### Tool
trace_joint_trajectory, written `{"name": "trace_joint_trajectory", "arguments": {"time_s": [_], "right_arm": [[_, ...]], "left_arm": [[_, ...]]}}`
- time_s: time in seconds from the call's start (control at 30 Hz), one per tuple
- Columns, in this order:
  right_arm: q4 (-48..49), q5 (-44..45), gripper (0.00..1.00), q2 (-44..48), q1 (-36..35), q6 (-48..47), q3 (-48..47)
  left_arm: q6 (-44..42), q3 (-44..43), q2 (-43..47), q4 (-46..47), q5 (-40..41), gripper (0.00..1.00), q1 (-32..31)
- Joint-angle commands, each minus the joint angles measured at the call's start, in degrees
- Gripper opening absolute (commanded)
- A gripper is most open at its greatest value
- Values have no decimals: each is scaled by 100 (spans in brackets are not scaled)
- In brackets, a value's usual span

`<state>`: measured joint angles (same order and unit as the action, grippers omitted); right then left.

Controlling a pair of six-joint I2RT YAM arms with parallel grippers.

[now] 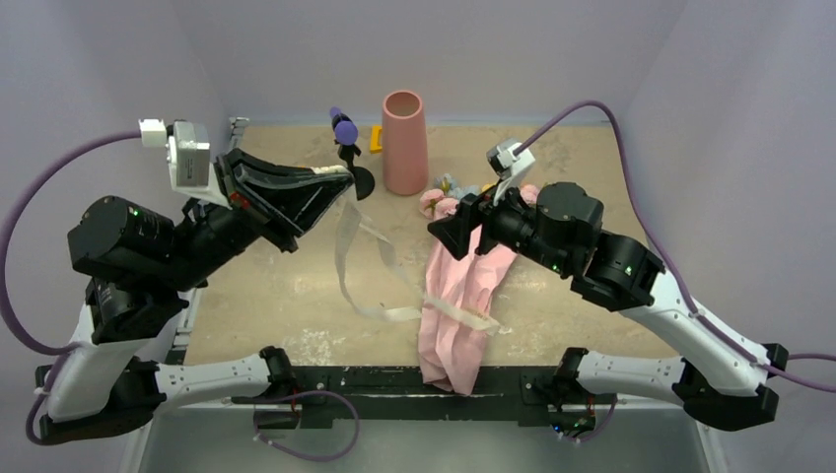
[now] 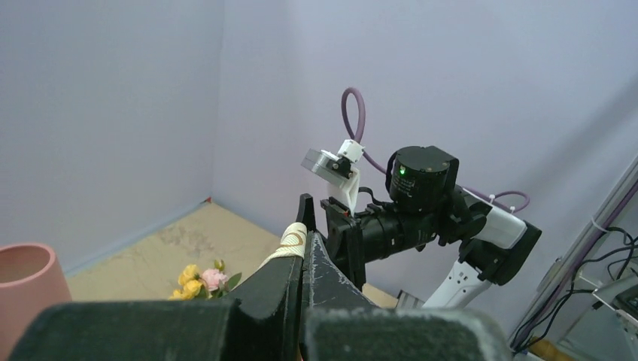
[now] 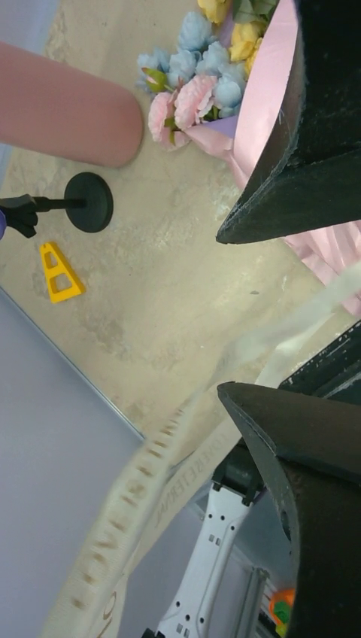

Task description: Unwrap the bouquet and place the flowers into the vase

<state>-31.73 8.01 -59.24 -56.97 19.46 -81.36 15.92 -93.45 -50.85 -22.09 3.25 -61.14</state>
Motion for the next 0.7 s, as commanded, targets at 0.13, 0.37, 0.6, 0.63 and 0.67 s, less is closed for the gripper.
{"name": "trace_joint_trajectory", "arguments": {"time_s": [0.13, 0.37, 0.6, 0.63, 0.67], "right_arm": [[951, -406, 79, 575, -7, 49, 526], [2364, -1365, 87, 864, -16, 249, 1326], [2871, -1760, 91, 823, -51, 255, 1754], [2867, -1672, 91, 804, -51, 246, 1770], [2856, -1586, 91, 777, -59, 236, 1785]], "left_arm": [[-212, -1027, -844, -1030, -16, 0, 15], [-39, -1184, -1145, -634, -45, 0, 10], [-18, -1720, -1649, -760, -86, 0, 15], [7, -1767, -1698, -770, -128, 0, 15], [46, -1791, -1741, -771, -162, 0, 10]]}}
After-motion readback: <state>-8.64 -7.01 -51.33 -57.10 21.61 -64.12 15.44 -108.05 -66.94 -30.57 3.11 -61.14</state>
